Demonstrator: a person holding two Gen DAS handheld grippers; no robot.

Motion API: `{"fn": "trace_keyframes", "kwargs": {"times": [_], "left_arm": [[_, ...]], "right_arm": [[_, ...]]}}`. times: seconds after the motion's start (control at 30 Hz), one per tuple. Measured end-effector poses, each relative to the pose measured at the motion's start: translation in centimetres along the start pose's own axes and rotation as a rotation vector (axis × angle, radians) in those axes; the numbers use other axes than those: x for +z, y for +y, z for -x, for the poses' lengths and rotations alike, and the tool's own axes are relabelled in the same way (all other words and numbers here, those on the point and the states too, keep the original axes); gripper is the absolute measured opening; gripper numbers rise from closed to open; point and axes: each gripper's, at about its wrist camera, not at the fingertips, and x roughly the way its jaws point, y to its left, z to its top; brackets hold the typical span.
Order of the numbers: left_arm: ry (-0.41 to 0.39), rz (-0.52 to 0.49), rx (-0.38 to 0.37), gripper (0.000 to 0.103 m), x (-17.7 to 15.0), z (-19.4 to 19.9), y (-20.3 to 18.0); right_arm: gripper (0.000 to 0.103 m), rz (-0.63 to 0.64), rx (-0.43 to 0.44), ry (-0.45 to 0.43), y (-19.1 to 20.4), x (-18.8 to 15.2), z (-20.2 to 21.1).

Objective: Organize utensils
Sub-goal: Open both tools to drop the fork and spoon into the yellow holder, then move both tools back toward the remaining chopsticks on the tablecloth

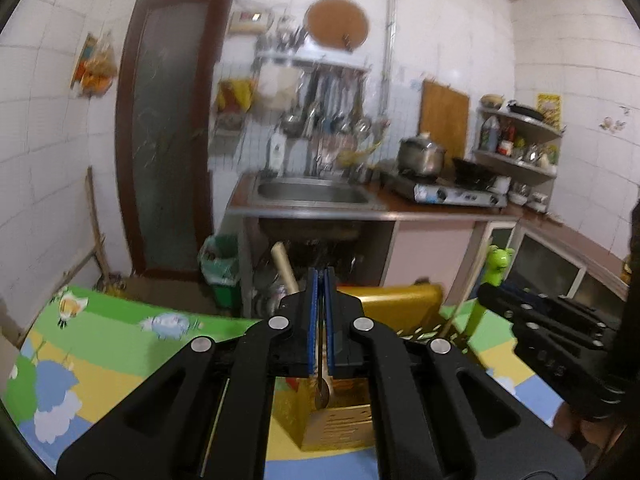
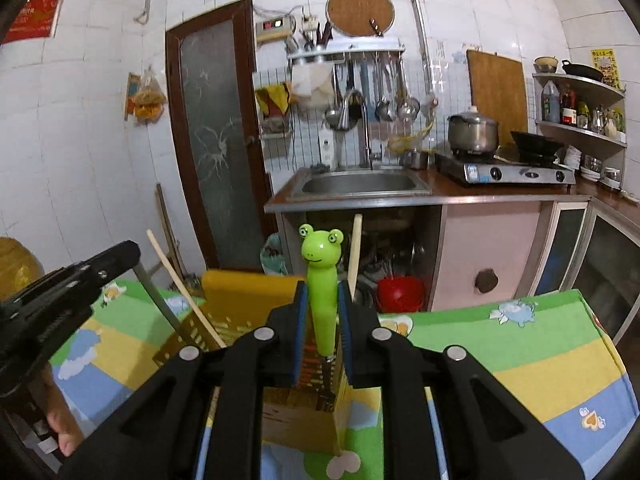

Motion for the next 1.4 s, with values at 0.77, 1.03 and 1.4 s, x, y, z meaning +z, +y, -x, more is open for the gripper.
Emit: {"fn": "trace_keyframes", "kwargs": {"times": [0.77, 1.03, 1.4], "left_arm": [[0.163, 0.045, 0.156, 0.098, -10.7, 12.7, 5.0], [0.267, 0.010, 0.179, 0.098, -15.4, 12.0, 5.6], [0.418, -0.002, 0.171, 0.098, -18.8, 8.9, 4.6]], "right_arm": [[0.080, -0.024, -0.057, 0.119, 0.6, -9.3, 11.5], [0.080, 0.002, -0.090, 0.214, 1.5, -14.7, 10.2], [0.072, 0.030, -0.113, 0.396, 2.2, -17.9, 5.6]]}}
